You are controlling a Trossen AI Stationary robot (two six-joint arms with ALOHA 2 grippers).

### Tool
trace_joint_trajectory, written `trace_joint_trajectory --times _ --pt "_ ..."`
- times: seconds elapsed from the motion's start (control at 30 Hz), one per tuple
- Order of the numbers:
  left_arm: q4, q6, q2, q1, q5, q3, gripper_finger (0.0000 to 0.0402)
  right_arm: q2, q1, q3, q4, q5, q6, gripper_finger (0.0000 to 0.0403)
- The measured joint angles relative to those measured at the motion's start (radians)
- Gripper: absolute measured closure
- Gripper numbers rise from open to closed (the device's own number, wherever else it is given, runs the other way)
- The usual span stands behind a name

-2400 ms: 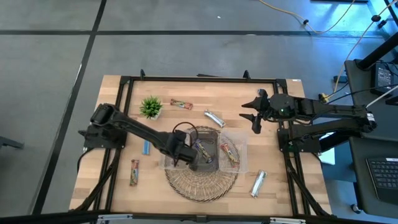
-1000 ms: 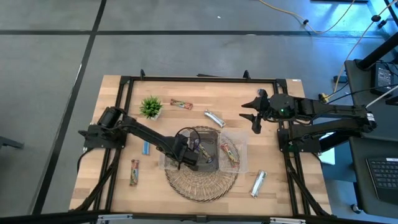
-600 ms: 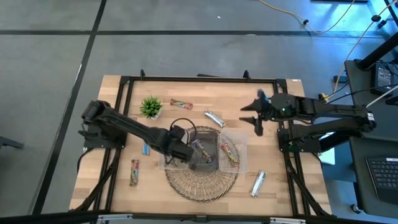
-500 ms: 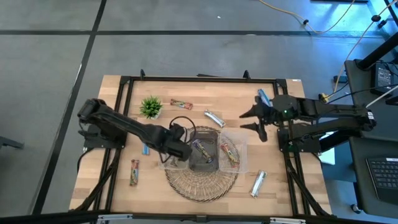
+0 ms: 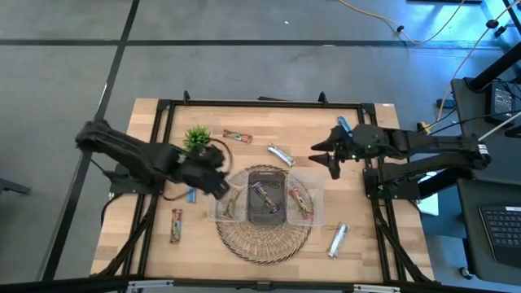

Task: Pick and place Granola Bars by type
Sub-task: Put the yellow granola bar into the left transparent bin

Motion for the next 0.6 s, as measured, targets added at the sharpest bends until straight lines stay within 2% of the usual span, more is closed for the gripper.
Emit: trace_joint_trajectory --times 0.13,0.33,0.5,0.6 --pt "0.114 0.064 -0.162 0.000 0.001 -0.107 0.0247 0.050 0.022 0.000 0.068 0.036 0.008 0.0202" --pt "0.431 0.210 -0.373 -0.002 0.073 -0.333 0.0247 0.139 0.029 0.004 0.139 0.068 0.011 0.0202" --pt "0.660 0.301 -0.507 0.020 0.136 -0.515 0.0247 0.208 0.034 0.105 0.028 0.069 0.030 0.0202" --pt "0.753 0.334 -0.562 0.041 0.182 -0.597 0.0247 0.257 0.051 0.214 -0.109 0.115 0.062 0.0202"
